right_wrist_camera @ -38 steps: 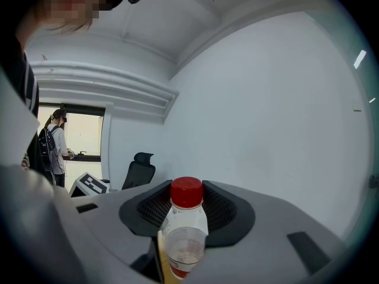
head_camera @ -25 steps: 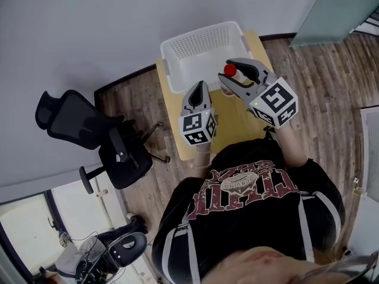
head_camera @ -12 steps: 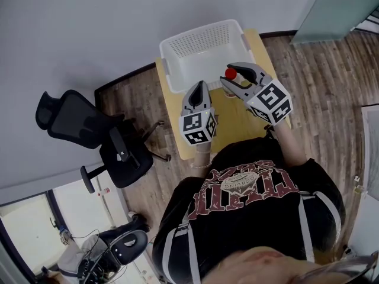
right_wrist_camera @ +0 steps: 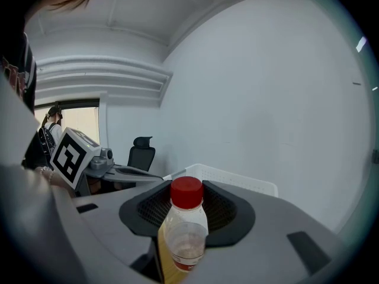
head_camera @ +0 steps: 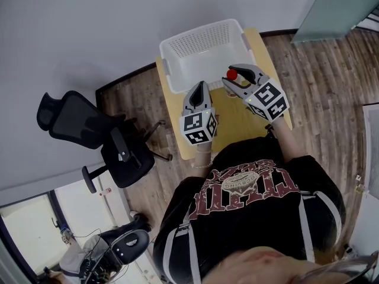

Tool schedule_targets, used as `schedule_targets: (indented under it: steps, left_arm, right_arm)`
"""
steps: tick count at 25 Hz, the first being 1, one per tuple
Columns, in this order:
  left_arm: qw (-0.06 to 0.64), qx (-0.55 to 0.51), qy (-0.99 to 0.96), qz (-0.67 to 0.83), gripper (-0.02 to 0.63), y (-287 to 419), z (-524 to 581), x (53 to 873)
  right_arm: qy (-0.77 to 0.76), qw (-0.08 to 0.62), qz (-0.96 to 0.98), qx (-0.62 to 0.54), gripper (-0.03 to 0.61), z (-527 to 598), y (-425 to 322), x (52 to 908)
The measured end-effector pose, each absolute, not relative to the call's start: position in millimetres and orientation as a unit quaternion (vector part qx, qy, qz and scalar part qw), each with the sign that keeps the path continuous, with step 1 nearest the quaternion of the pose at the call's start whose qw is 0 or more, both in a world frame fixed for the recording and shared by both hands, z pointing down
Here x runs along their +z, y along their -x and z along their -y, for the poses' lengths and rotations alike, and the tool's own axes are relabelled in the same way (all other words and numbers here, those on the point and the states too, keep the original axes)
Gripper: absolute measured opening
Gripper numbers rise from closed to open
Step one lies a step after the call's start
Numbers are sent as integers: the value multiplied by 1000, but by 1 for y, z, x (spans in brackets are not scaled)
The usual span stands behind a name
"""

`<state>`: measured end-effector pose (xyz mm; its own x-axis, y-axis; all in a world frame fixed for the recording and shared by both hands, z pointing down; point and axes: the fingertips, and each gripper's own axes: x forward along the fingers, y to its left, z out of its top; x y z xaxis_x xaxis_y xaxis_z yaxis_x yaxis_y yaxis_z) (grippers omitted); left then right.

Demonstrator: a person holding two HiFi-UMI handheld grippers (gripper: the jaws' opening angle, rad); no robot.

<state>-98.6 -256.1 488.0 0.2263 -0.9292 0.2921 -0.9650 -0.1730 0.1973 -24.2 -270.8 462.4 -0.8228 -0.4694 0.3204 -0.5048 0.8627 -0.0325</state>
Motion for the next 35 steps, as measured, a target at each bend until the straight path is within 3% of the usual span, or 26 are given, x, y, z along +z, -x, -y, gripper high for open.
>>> schedule_targets:
  steps: [35]
  left_arm:
    - [185,62,-760,620,48,104,249,497]
  right_arm:
    - [-245,239,935,90,167,263,20,571]
